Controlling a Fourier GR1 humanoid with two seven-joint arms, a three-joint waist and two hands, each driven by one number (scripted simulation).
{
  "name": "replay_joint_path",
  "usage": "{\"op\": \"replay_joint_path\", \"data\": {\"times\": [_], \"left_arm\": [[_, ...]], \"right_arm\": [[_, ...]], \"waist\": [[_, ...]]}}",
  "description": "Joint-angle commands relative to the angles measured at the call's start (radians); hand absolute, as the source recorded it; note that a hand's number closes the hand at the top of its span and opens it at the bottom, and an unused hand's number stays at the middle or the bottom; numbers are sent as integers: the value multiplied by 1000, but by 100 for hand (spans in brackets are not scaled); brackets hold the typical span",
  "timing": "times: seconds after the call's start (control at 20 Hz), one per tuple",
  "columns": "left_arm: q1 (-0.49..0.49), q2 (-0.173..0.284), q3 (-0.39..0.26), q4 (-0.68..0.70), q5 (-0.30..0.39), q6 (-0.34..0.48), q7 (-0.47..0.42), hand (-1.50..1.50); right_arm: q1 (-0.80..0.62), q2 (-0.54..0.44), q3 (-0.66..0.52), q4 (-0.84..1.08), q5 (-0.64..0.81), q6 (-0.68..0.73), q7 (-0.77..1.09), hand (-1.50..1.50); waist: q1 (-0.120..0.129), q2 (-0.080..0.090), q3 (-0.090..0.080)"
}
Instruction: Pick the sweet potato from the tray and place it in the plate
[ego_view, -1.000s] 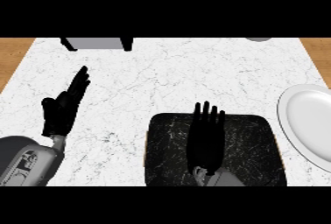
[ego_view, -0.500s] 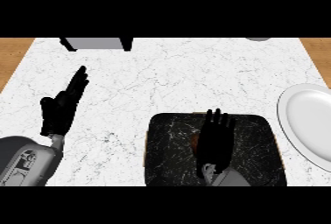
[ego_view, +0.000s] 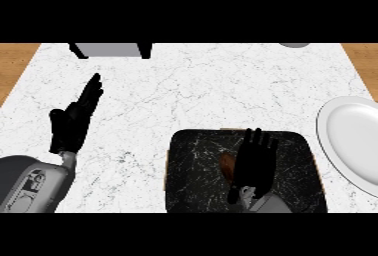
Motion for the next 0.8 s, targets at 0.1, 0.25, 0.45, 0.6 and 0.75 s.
{"op": "replay_joint_path", "data": {"times": [0.1,0.25,0.45,0.6,0.75], "left_arm": [[52,-7,1,-84,-33,-3,35,0],[33,-46,12,-16,-59,0,-22,0],[4,-41,40,-2,-72,-16,24,0],[51,-27,56,-9,-43,-19,-12,0],[64,-17,76,-9,-41,1,2,0]], "right_arm": [[47,-34,6,-21,85,18,43,150],[18,-29,-12,17,120,4,4,150],[61,-16,4,-14,170,-24,-2,150],[164,-309,-215,-142,-23,-106,-320,150],[206,-367,-347,-146,-162,-130,-458,150]], "waist": [[4,3,2],[1,5,2],[-2,5,2],[-41,1,4],[-108,-6,14]]}}
